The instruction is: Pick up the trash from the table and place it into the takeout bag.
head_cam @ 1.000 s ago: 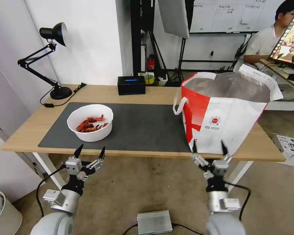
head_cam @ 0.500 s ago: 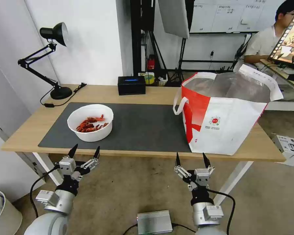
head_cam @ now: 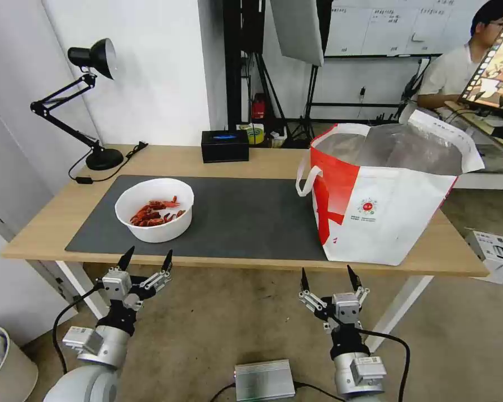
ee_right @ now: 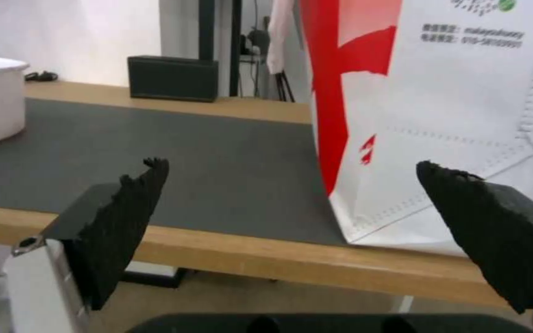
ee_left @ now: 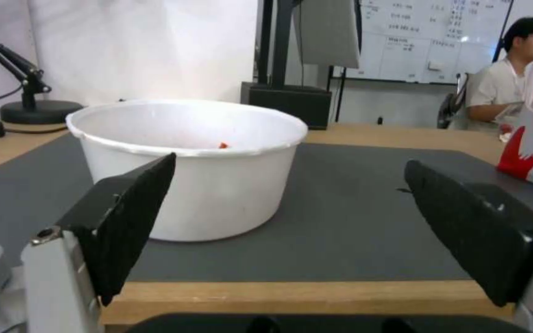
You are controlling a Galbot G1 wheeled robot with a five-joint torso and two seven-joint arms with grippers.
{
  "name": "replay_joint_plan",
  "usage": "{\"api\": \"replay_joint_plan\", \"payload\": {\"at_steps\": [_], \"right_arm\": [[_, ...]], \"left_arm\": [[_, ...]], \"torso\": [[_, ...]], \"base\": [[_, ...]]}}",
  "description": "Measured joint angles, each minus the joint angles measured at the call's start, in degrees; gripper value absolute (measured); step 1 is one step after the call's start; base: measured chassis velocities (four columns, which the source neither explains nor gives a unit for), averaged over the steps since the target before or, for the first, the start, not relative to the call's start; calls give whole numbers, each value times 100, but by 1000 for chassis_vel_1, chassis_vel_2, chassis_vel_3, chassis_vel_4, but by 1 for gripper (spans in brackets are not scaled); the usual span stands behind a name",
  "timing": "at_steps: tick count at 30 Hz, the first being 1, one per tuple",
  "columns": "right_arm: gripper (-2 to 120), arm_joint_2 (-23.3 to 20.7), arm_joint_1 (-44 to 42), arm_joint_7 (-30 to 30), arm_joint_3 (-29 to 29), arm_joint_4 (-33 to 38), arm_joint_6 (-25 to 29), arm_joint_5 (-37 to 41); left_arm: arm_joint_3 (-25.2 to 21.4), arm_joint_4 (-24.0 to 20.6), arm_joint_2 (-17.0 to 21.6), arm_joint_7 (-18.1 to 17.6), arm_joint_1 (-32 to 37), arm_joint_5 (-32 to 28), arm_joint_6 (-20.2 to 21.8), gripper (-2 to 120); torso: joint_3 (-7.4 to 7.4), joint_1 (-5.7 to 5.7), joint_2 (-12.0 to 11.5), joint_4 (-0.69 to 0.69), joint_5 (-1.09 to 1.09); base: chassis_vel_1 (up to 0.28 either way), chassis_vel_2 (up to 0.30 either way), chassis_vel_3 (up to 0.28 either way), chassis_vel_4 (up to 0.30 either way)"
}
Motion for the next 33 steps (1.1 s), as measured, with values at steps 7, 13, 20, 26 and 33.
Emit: {"api": "replay_joint_plan", "payload": {"at_steps": [7, 13, 20, 26, 33], "right_arm": [[100, -27, -8, -80, -27, 3, -16, 24], [100, -29, -9, -81, -27, 4, -16, 24], [100, -30, -8, -83, -27, 5, -17, 24], [100, -30, -8, -83, -26, 5, -17, 25], [100, -29, -7, -82, -24, 5, -16, 27]], "left_arm": [[-13, -14, -18, 79, 63, 44, -18, 100], [-17, -10, -2, 95, 57, 47, -19, 100], [-119, -235, 467, -310, -146, -260, 432, 100], [-247, -377, 1239, -843, -540, -1052, 1099, 100], [86, -66, 2173, -1508, -1271, -2046, 1726, 100]], "torso": [[0, 0, 0, 0, 0], [0, 0, 0, 0, 0], [0, 1, 0, 0, 0], [0, 1, 0, 0, -1], [1, 1, 0, -1, -1]], "base": [[0, 0, 0, 0], [0, 0, 0, 0], [0, 0, 0, 0], [0, 0, 0, 0], [0, 0, 0, 0]]}}
